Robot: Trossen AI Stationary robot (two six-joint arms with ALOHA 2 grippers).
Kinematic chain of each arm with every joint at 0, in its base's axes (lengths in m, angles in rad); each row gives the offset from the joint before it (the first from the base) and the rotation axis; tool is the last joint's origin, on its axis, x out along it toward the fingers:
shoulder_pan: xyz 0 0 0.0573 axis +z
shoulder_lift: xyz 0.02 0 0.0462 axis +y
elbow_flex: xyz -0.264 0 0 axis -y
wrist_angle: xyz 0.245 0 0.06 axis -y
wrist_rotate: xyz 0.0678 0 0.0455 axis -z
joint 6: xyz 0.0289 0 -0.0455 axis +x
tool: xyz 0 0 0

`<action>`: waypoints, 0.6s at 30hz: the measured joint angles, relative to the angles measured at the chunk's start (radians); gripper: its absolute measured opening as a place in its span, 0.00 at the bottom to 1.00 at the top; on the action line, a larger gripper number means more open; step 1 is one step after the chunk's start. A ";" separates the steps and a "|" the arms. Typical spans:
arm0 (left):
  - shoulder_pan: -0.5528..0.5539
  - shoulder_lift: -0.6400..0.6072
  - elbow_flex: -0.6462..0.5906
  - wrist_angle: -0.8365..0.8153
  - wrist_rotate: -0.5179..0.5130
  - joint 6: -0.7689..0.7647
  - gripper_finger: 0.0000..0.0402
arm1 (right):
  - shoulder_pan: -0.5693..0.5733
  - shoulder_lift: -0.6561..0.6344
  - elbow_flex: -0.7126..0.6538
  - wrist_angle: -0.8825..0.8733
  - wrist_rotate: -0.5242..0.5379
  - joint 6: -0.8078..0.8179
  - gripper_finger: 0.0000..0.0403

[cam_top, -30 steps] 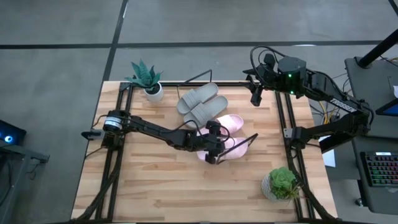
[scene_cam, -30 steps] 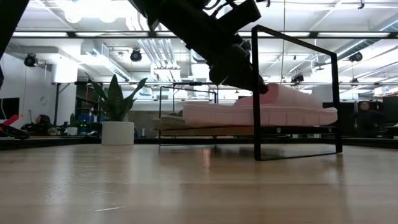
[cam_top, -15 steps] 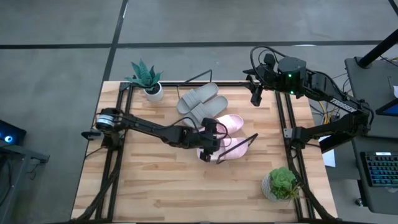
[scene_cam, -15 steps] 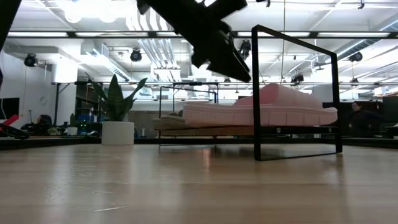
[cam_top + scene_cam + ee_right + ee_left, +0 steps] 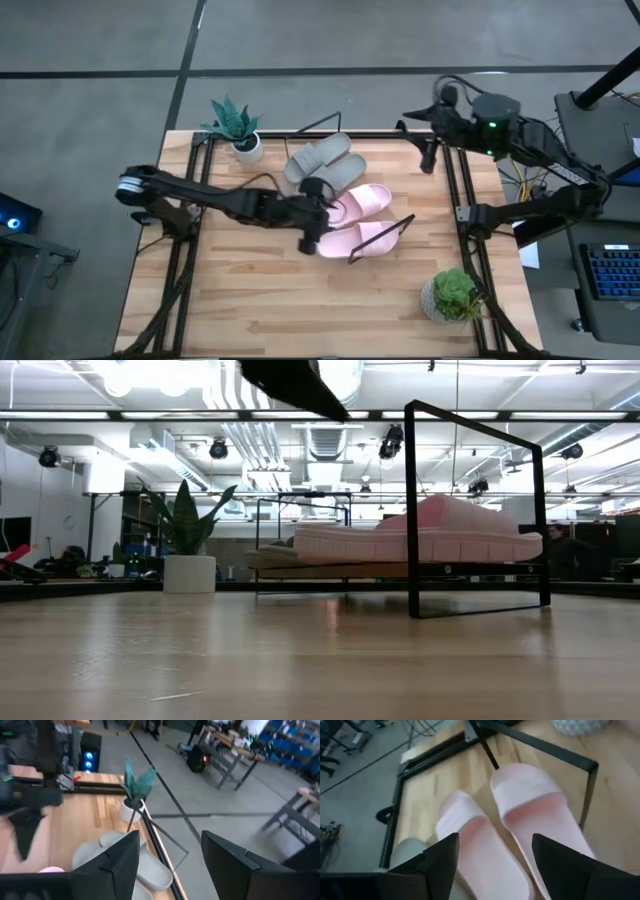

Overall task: Pick and place slides into the shelf
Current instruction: Put the pink slide on the shelf

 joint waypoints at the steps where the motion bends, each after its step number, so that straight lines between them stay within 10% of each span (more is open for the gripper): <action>1: 0.000 -0.028 -0.020 0.004 0.000 -0.012 0.59 | 0.010 -0.013 0.000 0.000 -0.001 -0.002 0.50; 18: 0.000 -0.407 -0.335 0.356 -0.014 -0.071 0.59 | 0.100 -0.120 -0.064 0.007 0.001 -0.026 0.50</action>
